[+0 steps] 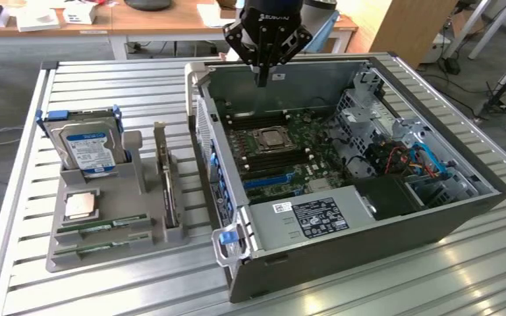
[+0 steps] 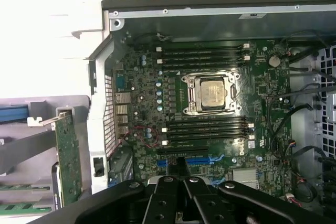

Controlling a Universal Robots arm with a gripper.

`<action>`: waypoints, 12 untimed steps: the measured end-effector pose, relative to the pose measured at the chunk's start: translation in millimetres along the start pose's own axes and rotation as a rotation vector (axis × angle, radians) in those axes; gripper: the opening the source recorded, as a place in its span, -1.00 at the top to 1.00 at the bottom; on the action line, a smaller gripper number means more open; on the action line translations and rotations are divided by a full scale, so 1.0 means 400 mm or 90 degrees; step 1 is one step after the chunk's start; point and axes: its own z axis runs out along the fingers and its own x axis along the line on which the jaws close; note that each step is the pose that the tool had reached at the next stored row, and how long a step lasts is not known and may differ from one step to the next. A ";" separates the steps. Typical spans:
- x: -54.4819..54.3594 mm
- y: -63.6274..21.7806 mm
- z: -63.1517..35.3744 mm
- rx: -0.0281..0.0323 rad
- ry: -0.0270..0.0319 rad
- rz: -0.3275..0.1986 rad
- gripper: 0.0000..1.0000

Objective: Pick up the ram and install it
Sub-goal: 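Reach for the ram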

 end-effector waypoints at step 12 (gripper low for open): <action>0.037 -0.003 -0.001 0.0000 0.0000 0.000 0.79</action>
